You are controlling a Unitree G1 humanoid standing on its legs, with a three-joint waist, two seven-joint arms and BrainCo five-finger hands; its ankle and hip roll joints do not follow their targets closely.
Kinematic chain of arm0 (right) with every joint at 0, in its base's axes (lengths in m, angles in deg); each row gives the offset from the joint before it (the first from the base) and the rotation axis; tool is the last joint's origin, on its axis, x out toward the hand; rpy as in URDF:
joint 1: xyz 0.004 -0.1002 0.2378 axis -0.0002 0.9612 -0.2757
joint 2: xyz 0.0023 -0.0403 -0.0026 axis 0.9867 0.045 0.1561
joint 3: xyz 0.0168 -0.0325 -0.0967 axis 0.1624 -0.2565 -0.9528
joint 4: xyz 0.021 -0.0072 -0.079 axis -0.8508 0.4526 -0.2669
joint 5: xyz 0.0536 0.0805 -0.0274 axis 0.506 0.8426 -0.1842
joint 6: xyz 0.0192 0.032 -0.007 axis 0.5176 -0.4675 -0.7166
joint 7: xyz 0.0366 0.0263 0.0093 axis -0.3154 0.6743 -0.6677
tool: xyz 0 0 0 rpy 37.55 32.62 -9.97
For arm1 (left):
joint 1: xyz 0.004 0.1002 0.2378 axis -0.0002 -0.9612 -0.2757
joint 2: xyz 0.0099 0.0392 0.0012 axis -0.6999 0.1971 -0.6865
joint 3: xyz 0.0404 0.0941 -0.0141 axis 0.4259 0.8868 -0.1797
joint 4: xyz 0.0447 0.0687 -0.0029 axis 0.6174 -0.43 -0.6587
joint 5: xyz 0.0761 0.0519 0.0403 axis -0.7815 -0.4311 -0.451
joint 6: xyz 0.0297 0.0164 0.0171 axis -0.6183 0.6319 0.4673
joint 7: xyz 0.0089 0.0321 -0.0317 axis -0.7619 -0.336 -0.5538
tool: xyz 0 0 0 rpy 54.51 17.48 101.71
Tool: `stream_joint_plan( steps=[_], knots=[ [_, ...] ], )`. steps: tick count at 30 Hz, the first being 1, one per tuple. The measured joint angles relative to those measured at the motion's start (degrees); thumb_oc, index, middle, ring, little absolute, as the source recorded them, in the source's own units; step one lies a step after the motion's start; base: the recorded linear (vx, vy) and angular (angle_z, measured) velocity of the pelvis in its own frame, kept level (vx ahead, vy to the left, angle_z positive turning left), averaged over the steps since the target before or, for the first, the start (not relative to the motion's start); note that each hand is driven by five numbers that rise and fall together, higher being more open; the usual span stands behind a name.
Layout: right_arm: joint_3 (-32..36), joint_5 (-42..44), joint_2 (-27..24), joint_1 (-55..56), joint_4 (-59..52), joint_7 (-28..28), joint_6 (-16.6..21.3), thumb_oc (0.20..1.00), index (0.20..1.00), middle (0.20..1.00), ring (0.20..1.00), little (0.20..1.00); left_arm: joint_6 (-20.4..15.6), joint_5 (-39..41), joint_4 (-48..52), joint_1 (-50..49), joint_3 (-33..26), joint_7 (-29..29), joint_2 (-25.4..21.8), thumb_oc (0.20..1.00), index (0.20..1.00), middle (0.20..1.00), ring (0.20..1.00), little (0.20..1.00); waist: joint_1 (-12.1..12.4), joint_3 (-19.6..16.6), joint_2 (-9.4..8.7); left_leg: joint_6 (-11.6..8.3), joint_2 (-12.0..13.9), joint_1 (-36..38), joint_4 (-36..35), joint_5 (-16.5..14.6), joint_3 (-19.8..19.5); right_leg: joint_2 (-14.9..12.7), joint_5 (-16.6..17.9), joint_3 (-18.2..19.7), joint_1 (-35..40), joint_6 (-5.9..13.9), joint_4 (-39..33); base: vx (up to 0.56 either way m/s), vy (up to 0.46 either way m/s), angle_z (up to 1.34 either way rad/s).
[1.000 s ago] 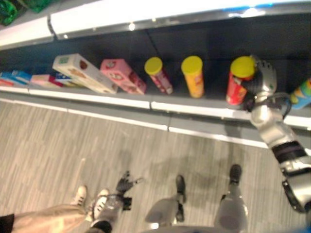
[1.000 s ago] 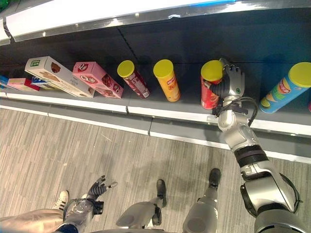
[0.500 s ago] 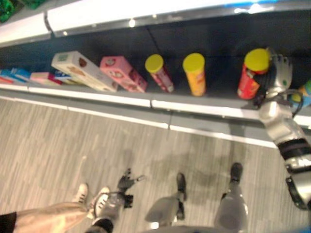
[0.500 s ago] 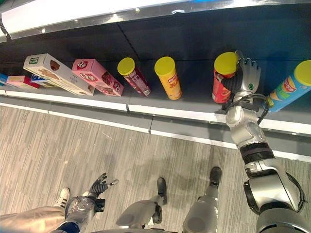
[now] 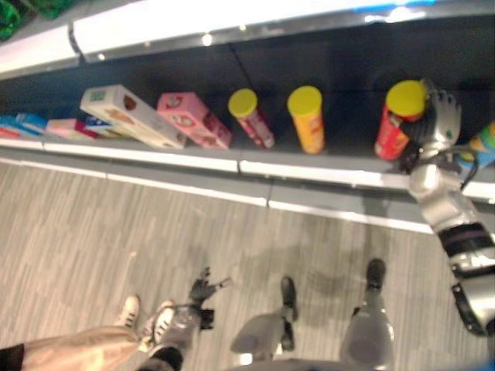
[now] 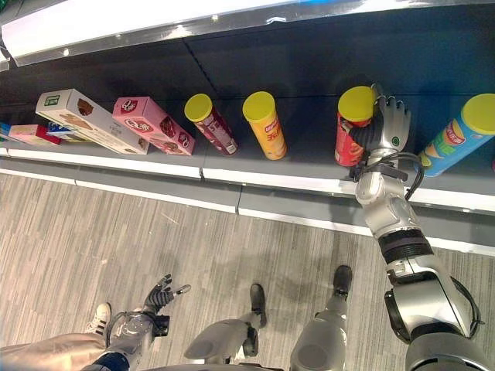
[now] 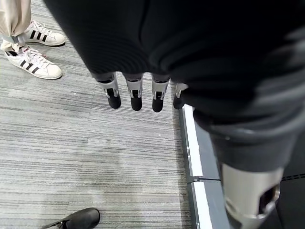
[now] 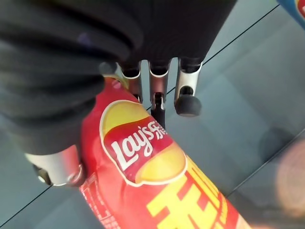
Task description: Put the goods on the table back onto the shelves and tidy them up.
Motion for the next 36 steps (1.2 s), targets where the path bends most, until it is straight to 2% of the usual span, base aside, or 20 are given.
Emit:
stream_joint_plan(
  steps=[7,29,30,31,32,36],
  knots=[
    [-0.1,0.0,1.4,0.4,-0.4,-0.3,0.1,0.2,0.2,0.2,0.2,0.2,0.1,0.0,0.0,0.0,0.0,-0.5,0.1,1.0,1.0,1.0,1.0,1.0,-0.7,0.6,-0.81,0.0,0.0,0.6,0.0,0.0,0.2,0.0,0.0,0.2,0.5,0.01,0.0,0.0,0.0,0.0],
    [-2.3,0.2,1.7,0.1,-0.4,-1.3,0.4,0.2,0.2,0.2,0.2,0.2,0.1,0.0,-0.1,0.0,0.0,-0.6,0.5,1.0,1.0,1.0,1.0,1.0,-0.5,0.5,-0.74,0.06,0.0,1.0,0.0,0.0,0.1,0.0,0.0,0.2,0.7,0.03,0.3,0.0,0.0,0.0],
    [-2.4,0.2,1.7,0.1,-0.4,-1.4,0.4,0.266,0.266,0.266,0.266,0.266,0.1,0.0,-0.1,0.0,0.0,-0.6,0.5,1.0,1.0,1.0,1.0,1.0,-0.5,0.5,-0.74,0.06,0.0,1.0,0.0,0.0,0.1,-0.1,0.0,0.2,0.7,0.03,0.3,0.0,0.0,0.0],
    [-2.4,0.2,1.7,0.1,-0.4,-1.5,0.4,0.482,0.482,0.482,0.482,0.482,0.1,0.0,-0.1,0.0,0.0,-0.6,0.6,1.0,1.0,1.0,1.0,1.0,-0.5,0.5,-0.74,0.07,0.0,1.0,0.0,0.0,0.1,-0.1,0.0,0.2,0.7,0.03,0.4,0.0,0.0,0.0],
    [-2.4,0.2,1.8,0.1,-0.4,-1.5,0.4,1.0,1.0,1.0,1.0,1.0,0.1,0.0,-0.1,0.0,0.0,-0.6,0.6,1.0,1.0,1.0,1.0,1.0,-0.5,0.5,-0.74,0.11,0.0,1.0,0.0,0.1,0.1,-0.1,0.0,0.2,0.6,0.03,0.6,0.0,0.0,0.0],
    [-2.5,0.2,2.3,0.1,-0.4,-1.8,0.3,1.0,1.0,1.0,1.0,1.0,0.1,0.0,-0.1,0.0,0.0,-0.7,0.7,1.0,1.0,1.0,1.0,1.0,-0.6,0.5,-0.75,0.24,-0.1,1.0,0.0,0.2,0.2,-0.2,0.0,0.3,0.4,0.04,1.1,0.0,0.0,0.0]
  ],
)
